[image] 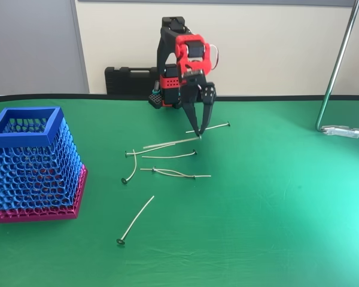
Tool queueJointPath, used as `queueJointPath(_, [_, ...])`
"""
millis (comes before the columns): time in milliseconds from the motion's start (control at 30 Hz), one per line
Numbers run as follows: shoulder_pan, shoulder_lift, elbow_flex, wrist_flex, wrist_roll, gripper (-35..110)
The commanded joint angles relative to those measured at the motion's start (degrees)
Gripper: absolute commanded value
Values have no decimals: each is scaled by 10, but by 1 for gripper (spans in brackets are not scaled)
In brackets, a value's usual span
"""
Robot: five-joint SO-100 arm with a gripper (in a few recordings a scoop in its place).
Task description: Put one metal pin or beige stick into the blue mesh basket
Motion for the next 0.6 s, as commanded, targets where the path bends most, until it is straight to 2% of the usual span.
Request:
queueJointPath(0, [2,72,-25,6,10,0])
queueJointPath(333, [62,201,-47,7,33,0])
queueJointPath(567, [155,193,-142,7,27,0])
